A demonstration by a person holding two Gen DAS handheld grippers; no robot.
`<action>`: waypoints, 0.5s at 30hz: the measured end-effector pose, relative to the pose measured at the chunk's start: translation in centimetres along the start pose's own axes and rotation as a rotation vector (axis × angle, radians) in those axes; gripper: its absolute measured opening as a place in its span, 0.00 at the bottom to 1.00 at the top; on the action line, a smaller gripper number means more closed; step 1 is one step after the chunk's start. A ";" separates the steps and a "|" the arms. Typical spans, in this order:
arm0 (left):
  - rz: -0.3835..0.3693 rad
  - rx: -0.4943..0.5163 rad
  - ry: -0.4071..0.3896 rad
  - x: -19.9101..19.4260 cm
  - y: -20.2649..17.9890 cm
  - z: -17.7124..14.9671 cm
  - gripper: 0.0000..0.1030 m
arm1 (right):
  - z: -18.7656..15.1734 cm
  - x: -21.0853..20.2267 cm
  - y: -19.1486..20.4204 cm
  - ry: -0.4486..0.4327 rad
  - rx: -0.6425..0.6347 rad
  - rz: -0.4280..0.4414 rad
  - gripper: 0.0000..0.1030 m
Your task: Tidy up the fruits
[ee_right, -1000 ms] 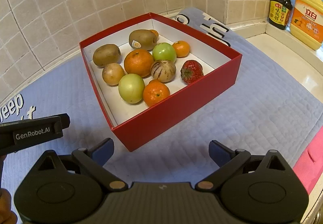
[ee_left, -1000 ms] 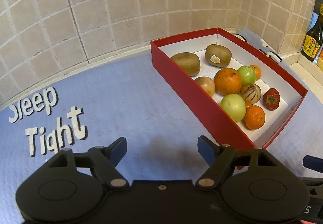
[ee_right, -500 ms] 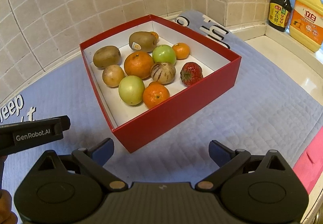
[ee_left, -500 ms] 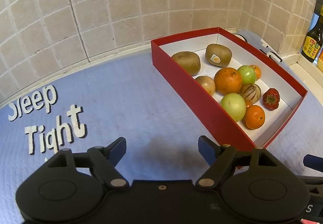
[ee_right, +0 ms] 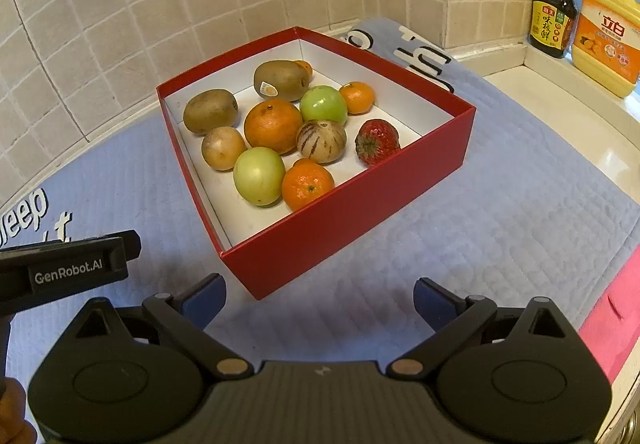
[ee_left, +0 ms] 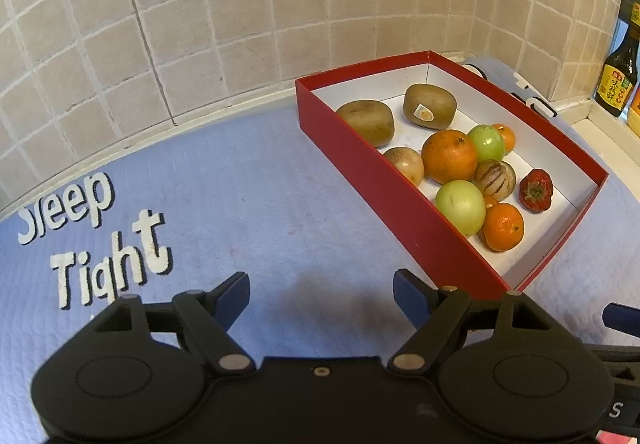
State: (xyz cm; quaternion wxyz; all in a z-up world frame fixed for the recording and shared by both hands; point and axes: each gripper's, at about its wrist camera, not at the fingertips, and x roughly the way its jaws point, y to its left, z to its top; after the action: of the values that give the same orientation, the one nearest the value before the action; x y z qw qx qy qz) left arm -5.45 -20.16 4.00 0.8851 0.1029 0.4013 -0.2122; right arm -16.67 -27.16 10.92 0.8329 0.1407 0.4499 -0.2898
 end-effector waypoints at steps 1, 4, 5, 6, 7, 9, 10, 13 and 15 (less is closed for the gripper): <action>-0.001 0.001 0.001 0.0 0.0 0.0 0.91 | 0.0 0.0 0.0 0.000 -0.001 0.000 0.98; 0.000 0.004 0.001 0.0 0.0 0.0 0.91 | 0.0 0.0 0.0 0.001 0.000 0.000 0.98; -0.002 0.005 0.002 0.0 0.0 0.0 0.91 | -0.1 -0.1 -0.1 0.001 0.001 -0.001 0.98; -0.002 0.005 0.002 0.0 0.0 -0.1 0.91 | -0.1 -0.1 -0.1 0.002 0.001 -0.002 0.98; -0.002 0.005 0.003 0.0 0.0 -0.1 0.91 | -0.2 -0.1 -0.1 0.002 0.003 -0.003 0.98; -0.003 0.005 0.005 0.0 0.0 -0.1 0.91 | -0.3 -0.1 -0.1 0.002 0.005 -0.003 0.98; -0.005 0.005 0.006 0.0 0.0 -0.1 0.91 | -0.3 -0.1 -0.1 0.002 0.004 -0.004 0.98; -0.020 -0.015 0.023 0.1 0.2 -0.2 0.91 | -0.5 -0.1 0.0 0.004 0.004 -0.006 0.98; -0.023 -0.023 0.020 0.1 0.3 -0.4 0.91 | -0.7 0.0 0.1 0.009 0.005 -0.007 0.98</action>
State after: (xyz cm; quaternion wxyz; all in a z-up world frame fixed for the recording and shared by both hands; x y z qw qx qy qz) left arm -5.52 -19.75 3.68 0.8796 0.0902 0.4138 -0.2167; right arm -17.09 -26.76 10.52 0.8295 0.1425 0.4536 -0.2930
